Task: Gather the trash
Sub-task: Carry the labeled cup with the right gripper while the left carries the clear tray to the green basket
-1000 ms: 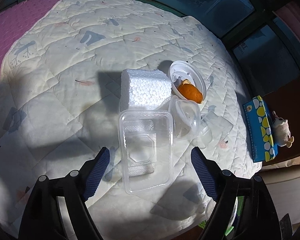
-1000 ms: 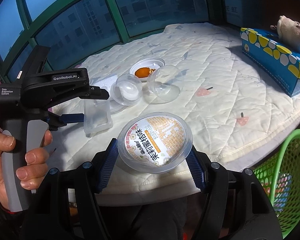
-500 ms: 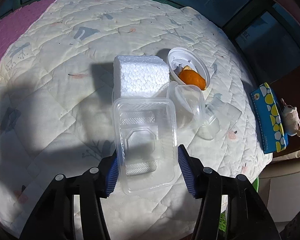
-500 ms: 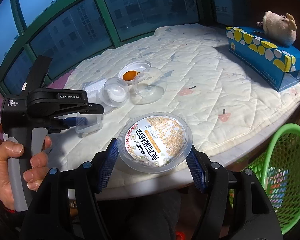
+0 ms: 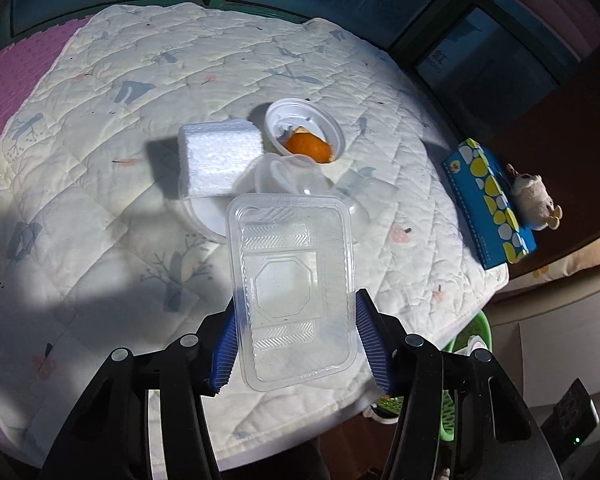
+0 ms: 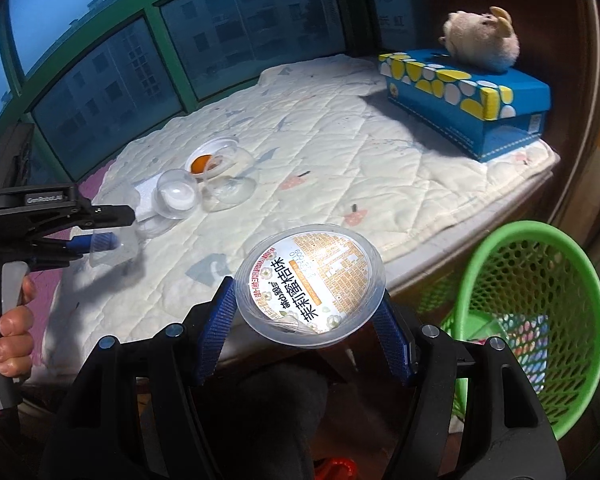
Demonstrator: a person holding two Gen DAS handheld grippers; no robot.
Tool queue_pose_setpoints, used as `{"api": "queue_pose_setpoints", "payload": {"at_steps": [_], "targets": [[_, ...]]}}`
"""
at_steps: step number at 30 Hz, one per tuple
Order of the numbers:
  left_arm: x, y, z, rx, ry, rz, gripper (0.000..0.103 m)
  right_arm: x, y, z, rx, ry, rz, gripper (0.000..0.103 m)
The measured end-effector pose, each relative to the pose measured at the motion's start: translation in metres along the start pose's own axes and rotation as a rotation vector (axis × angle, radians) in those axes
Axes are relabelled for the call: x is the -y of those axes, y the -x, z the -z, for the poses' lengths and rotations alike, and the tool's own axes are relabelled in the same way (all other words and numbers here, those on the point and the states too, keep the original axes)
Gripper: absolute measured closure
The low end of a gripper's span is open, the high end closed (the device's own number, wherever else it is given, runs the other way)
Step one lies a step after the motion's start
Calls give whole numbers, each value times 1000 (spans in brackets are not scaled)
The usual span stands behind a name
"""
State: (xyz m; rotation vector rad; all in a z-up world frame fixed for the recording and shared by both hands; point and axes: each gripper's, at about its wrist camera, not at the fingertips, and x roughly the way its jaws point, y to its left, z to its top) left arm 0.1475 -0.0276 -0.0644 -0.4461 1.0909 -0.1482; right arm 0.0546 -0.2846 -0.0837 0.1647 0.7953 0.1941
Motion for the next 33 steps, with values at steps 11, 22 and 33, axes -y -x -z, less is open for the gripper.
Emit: {"api": "queue_pose_setpoints", "payload": {"at_steps": [11,22,33], "targets": [[96,-18,24,-72,-193,107,50,97,29,21,5,-160,162,37],[170,-48,48,-141,-339,148,50,176,25,48,-64,-320,248,36],[224,-84,77,-224,-463,180,50,200,22,64,-76,-388,257,28]]}}
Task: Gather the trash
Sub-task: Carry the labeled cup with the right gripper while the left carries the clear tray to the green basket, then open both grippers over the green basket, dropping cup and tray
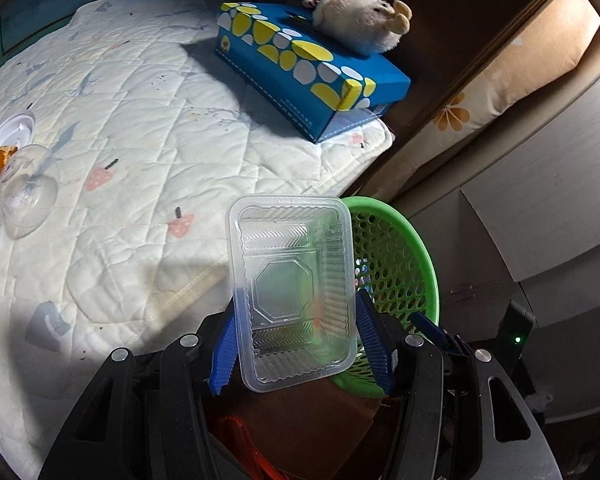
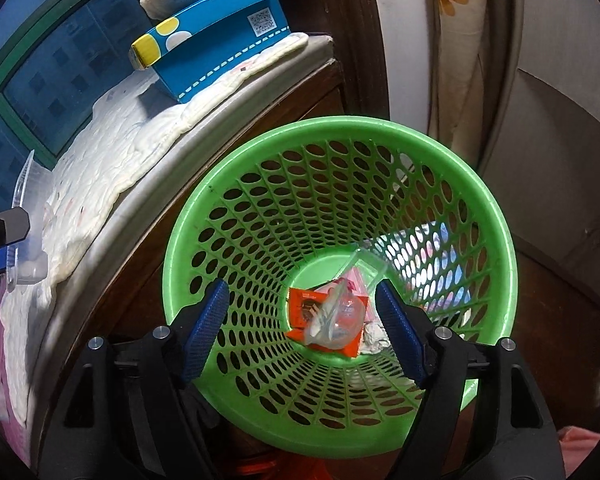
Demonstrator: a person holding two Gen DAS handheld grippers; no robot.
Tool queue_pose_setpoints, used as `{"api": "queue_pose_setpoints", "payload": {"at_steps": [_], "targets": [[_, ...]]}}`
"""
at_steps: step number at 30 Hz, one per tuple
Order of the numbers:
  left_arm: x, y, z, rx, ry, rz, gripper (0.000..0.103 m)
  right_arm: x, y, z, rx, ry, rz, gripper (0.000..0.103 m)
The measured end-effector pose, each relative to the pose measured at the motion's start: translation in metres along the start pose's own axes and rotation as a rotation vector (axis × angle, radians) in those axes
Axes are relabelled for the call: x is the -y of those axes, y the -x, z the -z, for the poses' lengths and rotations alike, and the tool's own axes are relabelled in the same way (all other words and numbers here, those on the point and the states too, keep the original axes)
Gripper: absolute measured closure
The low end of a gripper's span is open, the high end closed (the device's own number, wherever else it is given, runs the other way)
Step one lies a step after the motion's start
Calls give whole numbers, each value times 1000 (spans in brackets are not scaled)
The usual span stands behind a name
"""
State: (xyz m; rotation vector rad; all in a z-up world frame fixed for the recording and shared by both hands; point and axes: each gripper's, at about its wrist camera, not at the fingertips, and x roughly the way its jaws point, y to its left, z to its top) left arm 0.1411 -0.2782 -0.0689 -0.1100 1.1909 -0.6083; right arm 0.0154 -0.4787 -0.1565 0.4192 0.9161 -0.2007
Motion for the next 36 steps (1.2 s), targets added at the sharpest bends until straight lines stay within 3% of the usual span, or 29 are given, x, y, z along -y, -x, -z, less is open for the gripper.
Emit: {"api": "queue_pose_setpoints", "payload": {"at_steps": [17,20,21,22,29,36], "targets": [[59,-66,4,-116,-146,24,50,19,49,5,119,-42,1,28],[64,-70,7,-123,-164,32,47,22,52,6,124,-52,0,28],[65,-71,7,-127,-166,35,41,23,52,6,124,-58,-2,28],[65,-72,7,-125,-165,36,37,24,53,7,126,-62,-4,28],[56,-58,10,-100,-155,57,36,18,60,9,132,-60,-18,28],[26,-16,12,-23,-150,4,36,-12,62,4,134,-16,-70,28]]}}
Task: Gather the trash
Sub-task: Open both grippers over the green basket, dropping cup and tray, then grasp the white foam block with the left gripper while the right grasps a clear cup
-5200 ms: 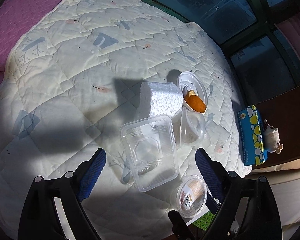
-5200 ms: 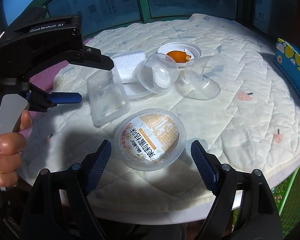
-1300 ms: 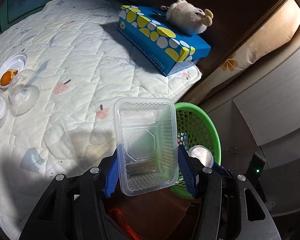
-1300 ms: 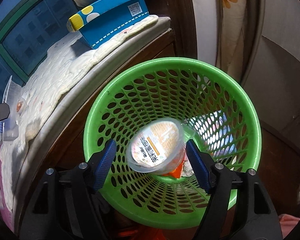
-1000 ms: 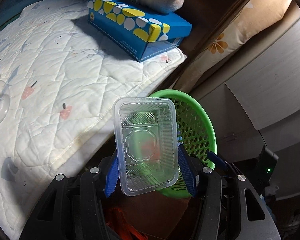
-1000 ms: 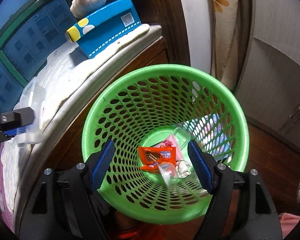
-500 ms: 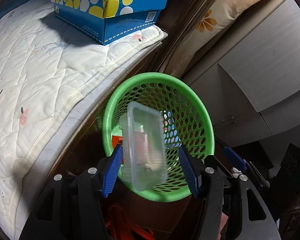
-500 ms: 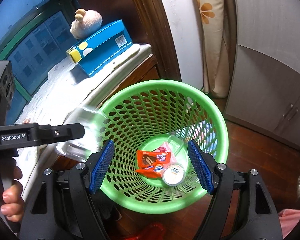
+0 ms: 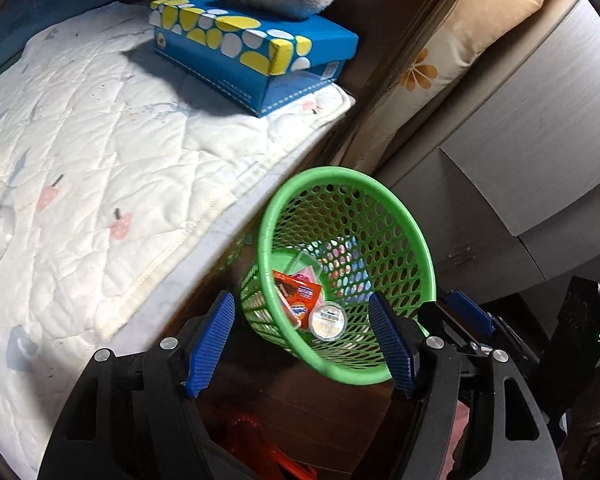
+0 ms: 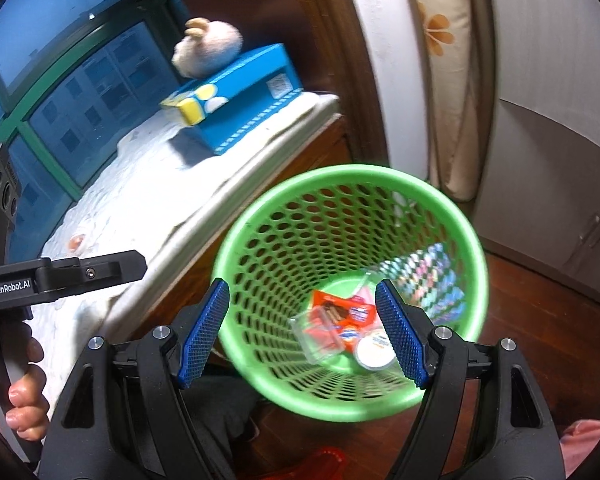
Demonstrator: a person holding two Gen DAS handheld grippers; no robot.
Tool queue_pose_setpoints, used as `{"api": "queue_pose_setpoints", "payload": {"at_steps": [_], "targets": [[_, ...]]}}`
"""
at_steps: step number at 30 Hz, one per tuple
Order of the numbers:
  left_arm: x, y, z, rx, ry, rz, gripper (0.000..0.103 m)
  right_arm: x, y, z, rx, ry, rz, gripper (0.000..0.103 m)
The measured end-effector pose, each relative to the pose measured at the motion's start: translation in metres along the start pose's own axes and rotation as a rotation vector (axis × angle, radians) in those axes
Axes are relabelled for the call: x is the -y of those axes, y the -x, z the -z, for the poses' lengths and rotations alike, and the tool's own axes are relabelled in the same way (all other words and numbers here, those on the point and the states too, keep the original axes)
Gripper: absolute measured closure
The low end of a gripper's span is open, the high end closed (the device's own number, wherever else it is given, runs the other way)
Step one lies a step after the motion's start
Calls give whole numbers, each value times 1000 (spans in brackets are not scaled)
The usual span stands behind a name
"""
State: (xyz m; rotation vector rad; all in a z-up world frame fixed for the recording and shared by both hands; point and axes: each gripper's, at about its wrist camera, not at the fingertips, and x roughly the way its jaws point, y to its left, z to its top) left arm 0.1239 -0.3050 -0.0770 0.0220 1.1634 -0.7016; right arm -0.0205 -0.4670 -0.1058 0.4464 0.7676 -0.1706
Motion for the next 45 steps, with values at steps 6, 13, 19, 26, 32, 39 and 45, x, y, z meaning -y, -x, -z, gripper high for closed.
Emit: {"api": "queue_pose_setpoints", "payload": {"at_steps": [6,13,19,26,32,39,45], "targets": [[-39,39,6,69,66,-42,36,-40,-8,-6,-11,76,-49,28],[-97,80,17,142,161,-126,36,-94,-26,-13,-34,161,-124,28],[-156,108,28,189,249,-207,36,-139,-44,-16,-66,230,-186,28],[-226,136,46,223,365,-295,36,-183,-64,-17,-114,265,-263,27],[-278,151,58,239,456,-349,36,-223,-75,-17,-135,331,-305,28],[-309,158,71,234,495,-356,36,-261,-98,-21,-175,396,-362,28],[-318,158,76,227,491,-348,36,-283,-128,-28,-225,414,-409,27]]}}
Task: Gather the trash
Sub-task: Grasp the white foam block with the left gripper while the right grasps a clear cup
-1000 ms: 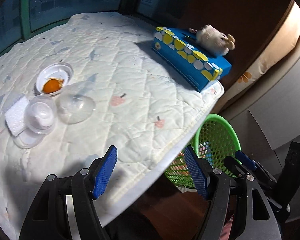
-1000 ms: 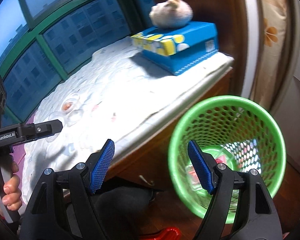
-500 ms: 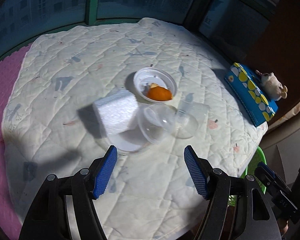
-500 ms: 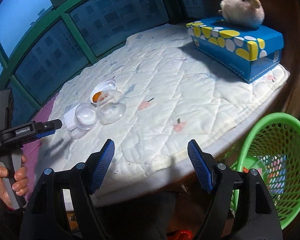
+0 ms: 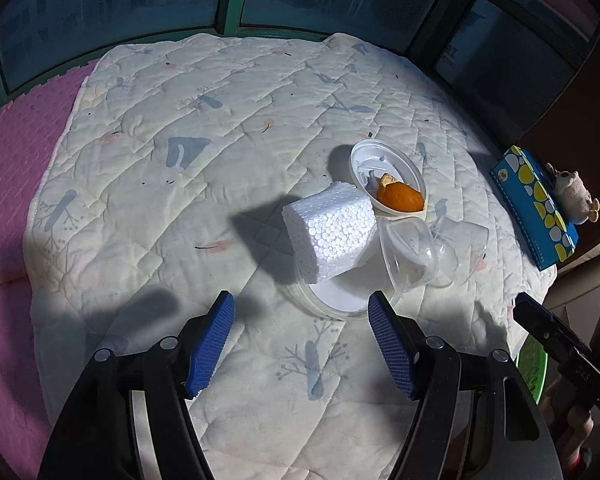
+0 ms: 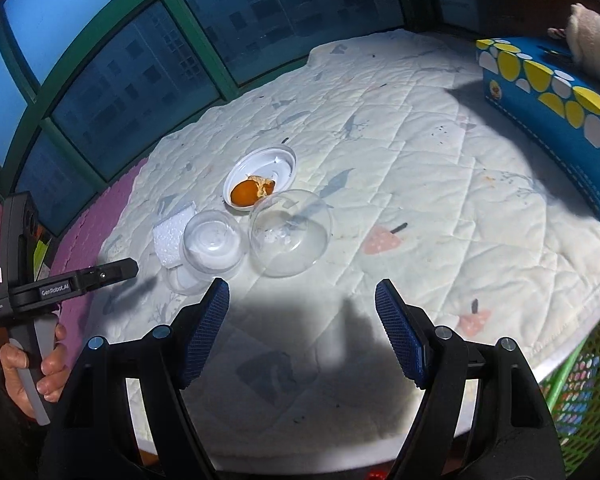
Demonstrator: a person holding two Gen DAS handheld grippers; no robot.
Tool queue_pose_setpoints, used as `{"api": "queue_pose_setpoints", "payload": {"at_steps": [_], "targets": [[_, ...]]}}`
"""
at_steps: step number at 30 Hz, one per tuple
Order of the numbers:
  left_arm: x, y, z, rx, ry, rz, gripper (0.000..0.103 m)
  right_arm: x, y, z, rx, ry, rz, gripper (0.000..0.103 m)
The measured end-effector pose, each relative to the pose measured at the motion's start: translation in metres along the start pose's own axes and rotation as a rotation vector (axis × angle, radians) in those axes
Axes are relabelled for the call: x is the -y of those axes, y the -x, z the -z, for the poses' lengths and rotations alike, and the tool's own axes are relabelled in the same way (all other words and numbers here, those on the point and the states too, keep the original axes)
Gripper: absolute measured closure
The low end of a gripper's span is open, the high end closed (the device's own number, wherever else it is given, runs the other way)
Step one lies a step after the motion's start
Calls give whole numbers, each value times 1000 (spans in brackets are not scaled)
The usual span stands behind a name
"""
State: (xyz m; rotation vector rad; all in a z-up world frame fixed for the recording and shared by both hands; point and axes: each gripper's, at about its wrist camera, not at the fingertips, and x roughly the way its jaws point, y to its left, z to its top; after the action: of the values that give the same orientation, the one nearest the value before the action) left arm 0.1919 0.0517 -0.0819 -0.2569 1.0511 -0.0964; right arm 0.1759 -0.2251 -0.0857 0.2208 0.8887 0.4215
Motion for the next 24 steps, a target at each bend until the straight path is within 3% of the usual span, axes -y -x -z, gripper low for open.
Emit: {"api": "queue_pose_setpoints", "payload": {"at_steps": [11,12,14,21,24], "targets": [[3,-9,-15,1,-76,24,36,-1,-46,-35,-36,50,-54,20],[4,-10,-16,1,-86,26,31,-2,-50,-37,-42,55,-59,20],[5,-12,-19,12,-105,18,25,-3,-56,-40,-53,64,-60,20],[13,-21,-28,22,-221,5,24,-1,-76,-43,-89,67,-76,20],[17,-28,-30,14,-290,3,24,0,-81,-44,-101,61,-80,27]]}}
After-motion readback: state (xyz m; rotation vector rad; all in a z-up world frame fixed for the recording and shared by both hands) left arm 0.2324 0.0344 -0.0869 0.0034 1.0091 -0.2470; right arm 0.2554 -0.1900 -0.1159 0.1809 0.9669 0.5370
